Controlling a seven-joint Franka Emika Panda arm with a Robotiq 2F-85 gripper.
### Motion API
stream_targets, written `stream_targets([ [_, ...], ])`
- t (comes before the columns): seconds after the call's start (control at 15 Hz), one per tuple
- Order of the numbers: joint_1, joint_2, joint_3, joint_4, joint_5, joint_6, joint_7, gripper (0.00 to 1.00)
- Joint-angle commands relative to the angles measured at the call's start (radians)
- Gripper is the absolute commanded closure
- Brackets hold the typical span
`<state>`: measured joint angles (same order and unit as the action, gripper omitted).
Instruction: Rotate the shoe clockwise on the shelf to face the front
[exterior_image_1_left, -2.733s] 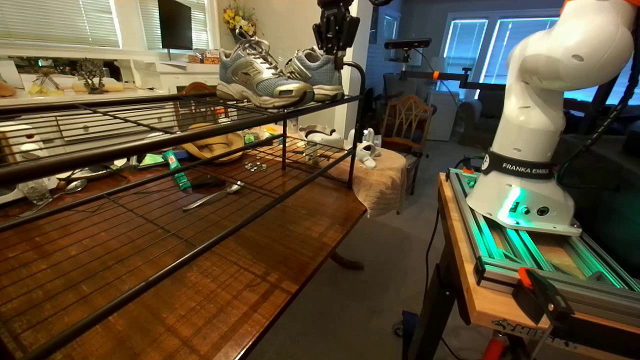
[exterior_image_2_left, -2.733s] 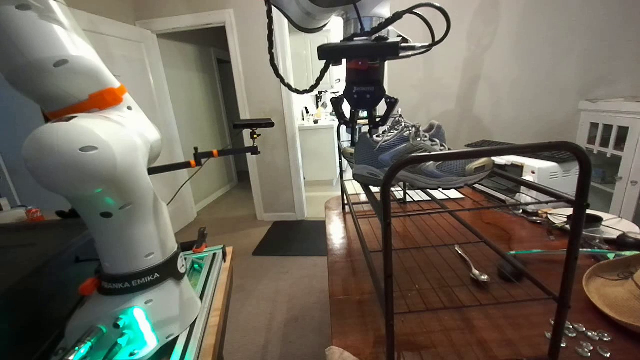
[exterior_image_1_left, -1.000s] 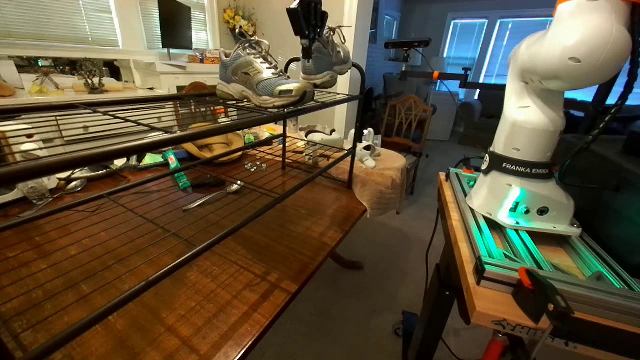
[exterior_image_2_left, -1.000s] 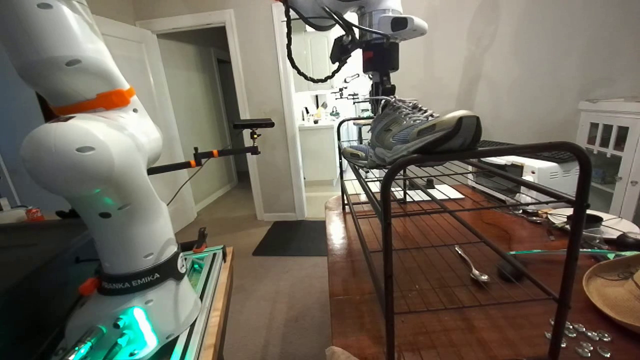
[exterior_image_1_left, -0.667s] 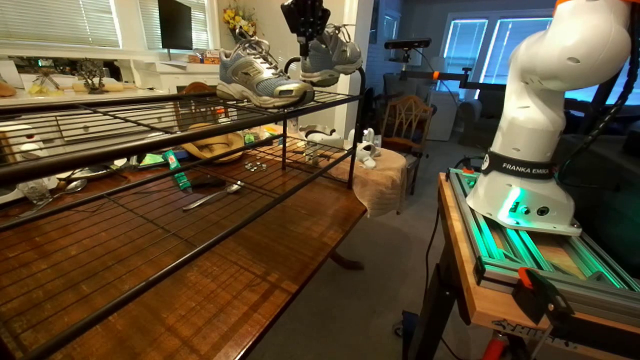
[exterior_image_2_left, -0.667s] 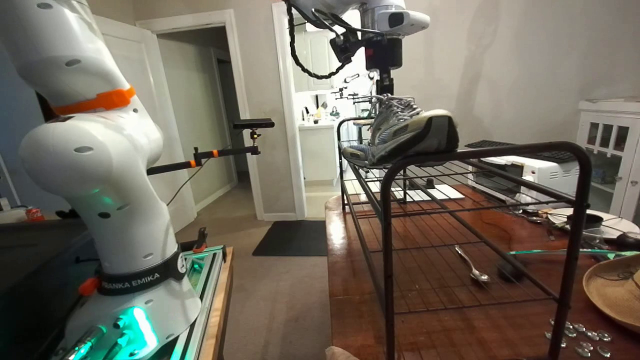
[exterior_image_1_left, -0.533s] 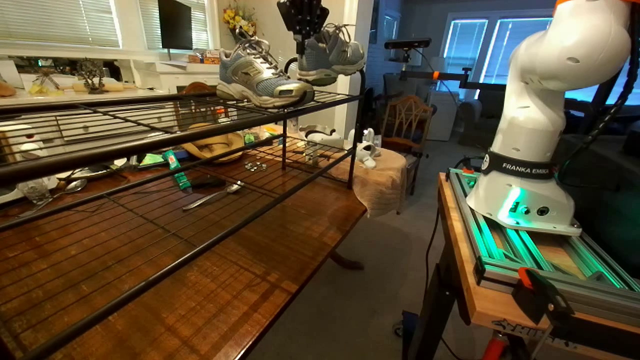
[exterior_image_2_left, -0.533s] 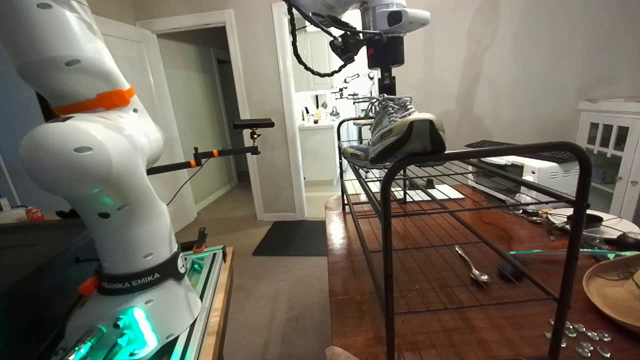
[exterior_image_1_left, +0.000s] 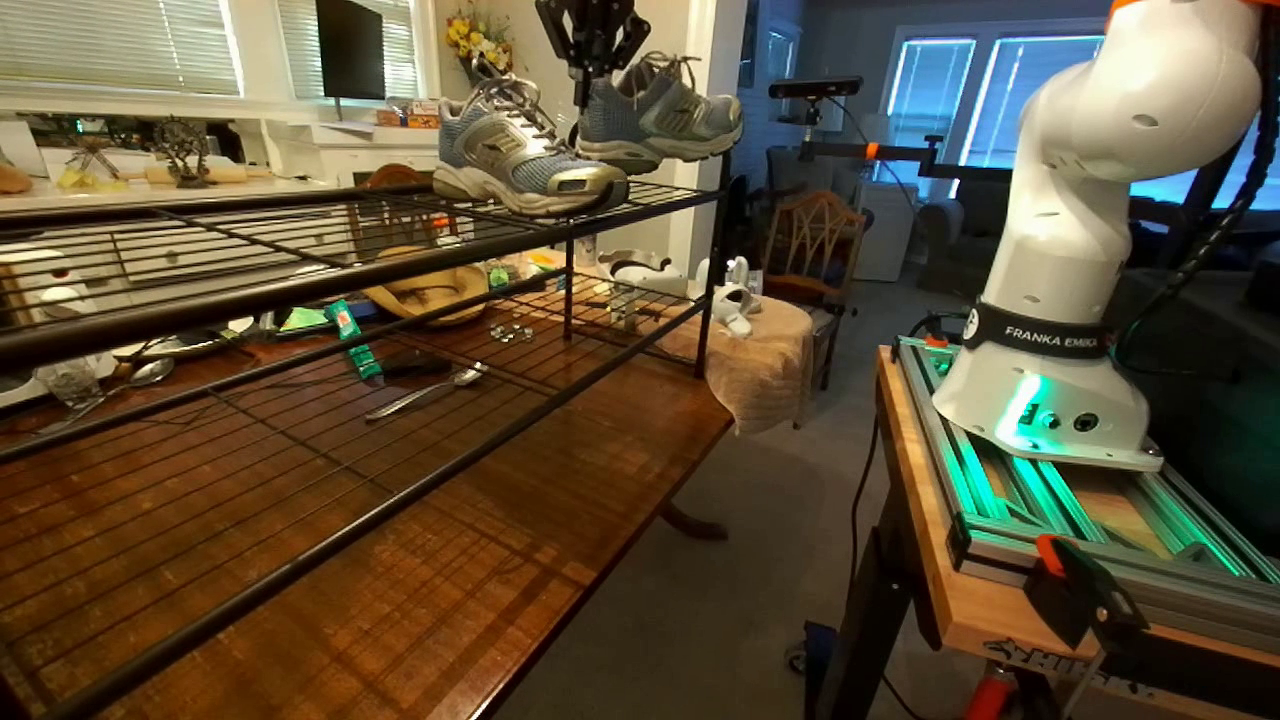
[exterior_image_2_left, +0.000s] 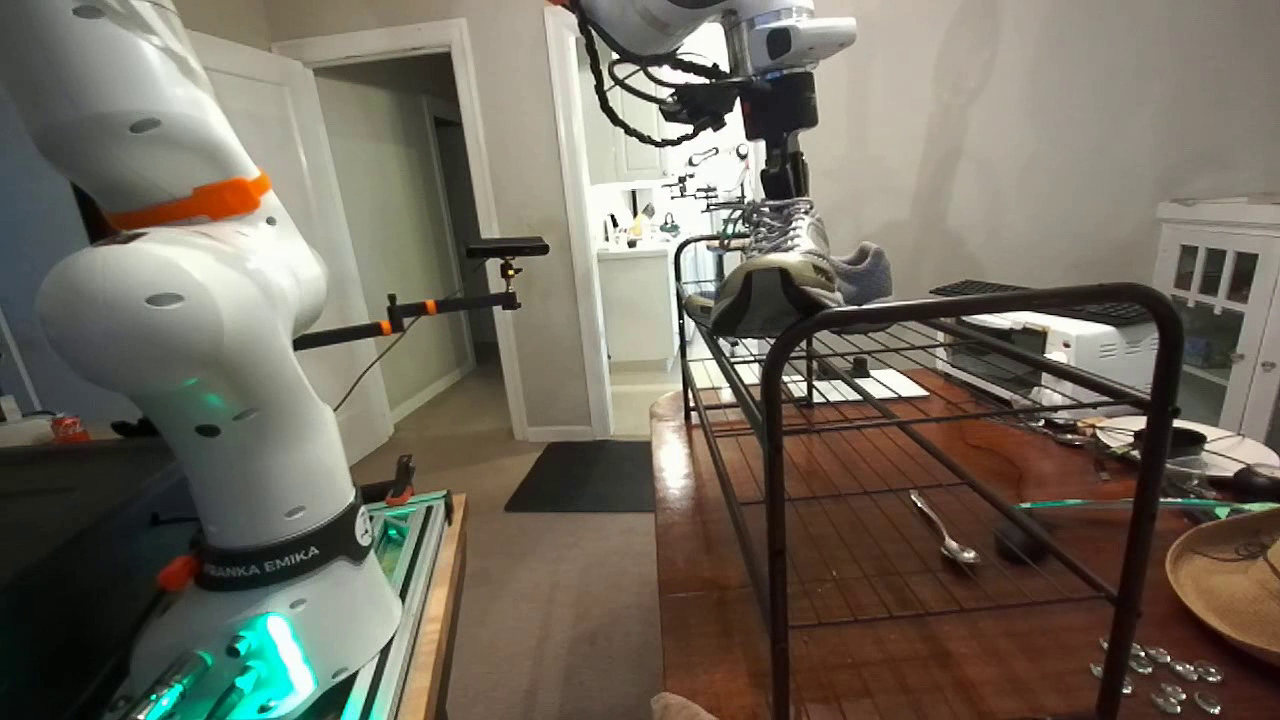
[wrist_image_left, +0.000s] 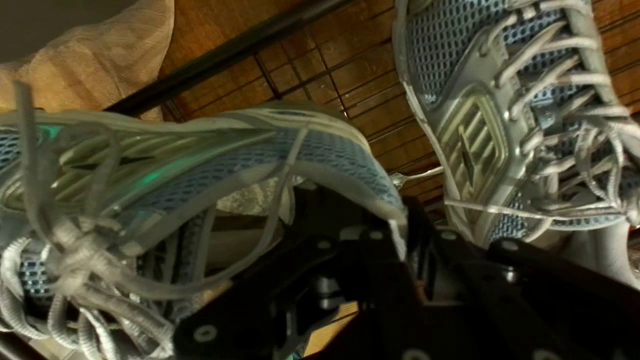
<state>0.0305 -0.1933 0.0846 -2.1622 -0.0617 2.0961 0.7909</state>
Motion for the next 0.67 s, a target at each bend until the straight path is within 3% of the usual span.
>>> stream_targets([
  [0.0,-0.012,-0.03,0.006,-0.054,0.02,0.038,0.057,0.97],
  [0.27,-0.017,-0.04,0.004,-0.083,0.031,0.079,0.099,0.97],
  [0.33,-0.02,-0.04,0.004,-0.088,0.026,0.089,0.107,0.9],
  [0.4,-0.022,-0.04,0.004,-0.092,0.022,0.097,0.112,0.62],
  [0.53,-0.023,-0.04,0.003,-0.096,0.025,0.101,0.106,0.61],
  [0.6,-0.025,-0.041,0.003,-0.097,0.023,0.101,0.1,0.55],
])
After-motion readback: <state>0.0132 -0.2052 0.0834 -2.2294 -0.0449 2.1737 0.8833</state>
